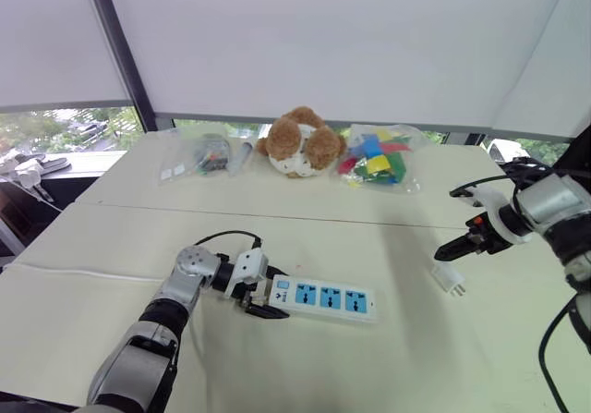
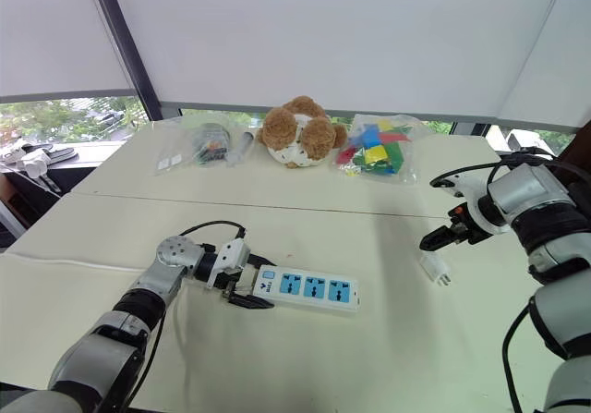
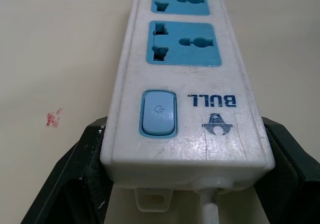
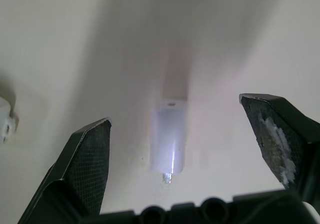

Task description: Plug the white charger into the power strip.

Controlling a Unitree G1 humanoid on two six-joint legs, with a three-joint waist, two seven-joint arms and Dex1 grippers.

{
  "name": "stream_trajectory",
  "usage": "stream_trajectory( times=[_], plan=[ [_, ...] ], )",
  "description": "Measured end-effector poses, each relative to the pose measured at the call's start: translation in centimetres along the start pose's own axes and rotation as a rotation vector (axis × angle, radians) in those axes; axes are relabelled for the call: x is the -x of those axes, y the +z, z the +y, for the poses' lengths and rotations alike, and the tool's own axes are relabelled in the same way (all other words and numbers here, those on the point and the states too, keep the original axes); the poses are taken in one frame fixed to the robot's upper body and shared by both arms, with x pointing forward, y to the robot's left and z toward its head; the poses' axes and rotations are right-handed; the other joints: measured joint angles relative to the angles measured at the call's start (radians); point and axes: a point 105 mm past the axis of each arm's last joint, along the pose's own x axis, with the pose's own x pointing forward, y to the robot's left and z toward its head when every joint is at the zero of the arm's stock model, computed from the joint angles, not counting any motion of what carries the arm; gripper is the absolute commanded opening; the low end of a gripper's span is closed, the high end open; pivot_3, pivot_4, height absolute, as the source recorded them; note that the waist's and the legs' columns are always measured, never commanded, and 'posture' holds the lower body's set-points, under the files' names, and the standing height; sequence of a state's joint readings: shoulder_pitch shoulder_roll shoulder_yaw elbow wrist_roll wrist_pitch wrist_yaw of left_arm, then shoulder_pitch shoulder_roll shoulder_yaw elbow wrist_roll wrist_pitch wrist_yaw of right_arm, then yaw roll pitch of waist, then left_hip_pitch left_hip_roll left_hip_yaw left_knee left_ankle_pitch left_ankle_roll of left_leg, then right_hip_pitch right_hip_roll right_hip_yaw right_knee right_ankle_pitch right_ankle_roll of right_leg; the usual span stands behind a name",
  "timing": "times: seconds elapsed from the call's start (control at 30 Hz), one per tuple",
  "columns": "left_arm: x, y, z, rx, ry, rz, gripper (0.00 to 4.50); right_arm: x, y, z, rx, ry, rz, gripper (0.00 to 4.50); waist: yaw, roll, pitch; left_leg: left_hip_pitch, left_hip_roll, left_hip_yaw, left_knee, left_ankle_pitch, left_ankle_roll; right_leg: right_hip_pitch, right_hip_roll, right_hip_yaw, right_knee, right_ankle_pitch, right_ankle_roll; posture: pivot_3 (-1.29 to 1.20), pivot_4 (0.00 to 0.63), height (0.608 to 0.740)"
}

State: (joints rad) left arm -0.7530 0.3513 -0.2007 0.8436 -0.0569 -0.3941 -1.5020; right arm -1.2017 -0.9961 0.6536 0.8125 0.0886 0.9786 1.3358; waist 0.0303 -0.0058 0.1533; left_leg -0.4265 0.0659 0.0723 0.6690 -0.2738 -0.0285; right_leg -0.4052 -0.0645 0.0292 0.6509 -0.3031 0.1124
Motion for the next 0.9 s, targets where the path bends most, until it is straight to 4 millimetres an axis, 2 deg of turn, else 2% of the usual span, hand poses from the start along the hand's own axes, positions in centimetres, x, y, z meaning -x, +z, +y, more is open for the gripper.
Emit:
stream_trajectory(
  times=[0.43,0.6,0.63,0.67,0.83,0.87,0.9],
  plan=[
    [-0.4,-0.1,-0.5,0.021,0.041,-0.015,3.06,-2.0,-1.0,0.3,0.008,0.056,0.126,4.5,0.007,0.006,-0.003,0.001,0.0,0.001,0.001,0.001,-0.001,0.0,0.0,0.0,0.002,0.0,0.0,0.0,0.15,0.739],
    [-0.4,-0.1,-0.8,0.026,0.05,-0.018,3.06,-3.5,-1.3,0.6,-0.018,0.072,0.145,4.5,0.006,0.006,-0.003,0.002,0.0,0.001,0.001,0.001,-0.002,0.0,0.001,0.0,0.003,0.0,0.0,0.0,0.15,0.739],
    [-0.3,-0.1,-0.8,0.027,0.055,-0.017,3.06,-3.9,-1.4,0.7,-0.015,0.072,0.155,3.98,0.007,0.006,-0.003,0.002,0.0,0.001,0.001,0.001,-0.002,0.0,0.001,0.0,0.003,0.0,0.0,0.0,0.15,0.739],
    [-0.3,-0.2,-0.8,0.028,0.06,-0.017,3.06,-3.9,-1.4,0.6,-0.007,0.062,0.162,3.66,0.007,0.007,-0.003,0.002,0.0,0.0,0.001,0.001,-0.002,0.0,0.001,0.0,0.003,0.0,0.0,0.0,0.15,0.739],
    [-0.2,-0.3,-0.9,0.039,0.077,-0.018,3.06,-4.6,-1.6,0.4,0.01,0.023,0.177,1.14,0.006,0.006,-0.004,0.005,0.0,0.001,0.001,0.001,-0.002,0.003,0.001,0.0,0.003,0.0,0.0,0.0,0.15,0.739],
    [-0.1,-0.4,-0.9,0.042,0.08,-0.016,3.06,-4.7,-1.5,0.4,0.008,0.021,0.173,0.74,0.004,0.006,-0.004,0.006,0.0,0.001,0.001,0.001,-0.002,0.004,0.001,0.0,0.003,0.0,0.0,0.0,0.15,0.739],
    [-0.1,-0.5,-1.0,0.045,0.081,-0.014,3.06,-4.9,-1.4,0.5,0.004,0.019,0.169,0.76,0.002,0.006,-0.004,0.009,0.001,0.001,0.0,0.001,-0.002,0.007,0.001,0.0,0.003,0.0,0.0,0.0,0.15,0.739]
  ],
)
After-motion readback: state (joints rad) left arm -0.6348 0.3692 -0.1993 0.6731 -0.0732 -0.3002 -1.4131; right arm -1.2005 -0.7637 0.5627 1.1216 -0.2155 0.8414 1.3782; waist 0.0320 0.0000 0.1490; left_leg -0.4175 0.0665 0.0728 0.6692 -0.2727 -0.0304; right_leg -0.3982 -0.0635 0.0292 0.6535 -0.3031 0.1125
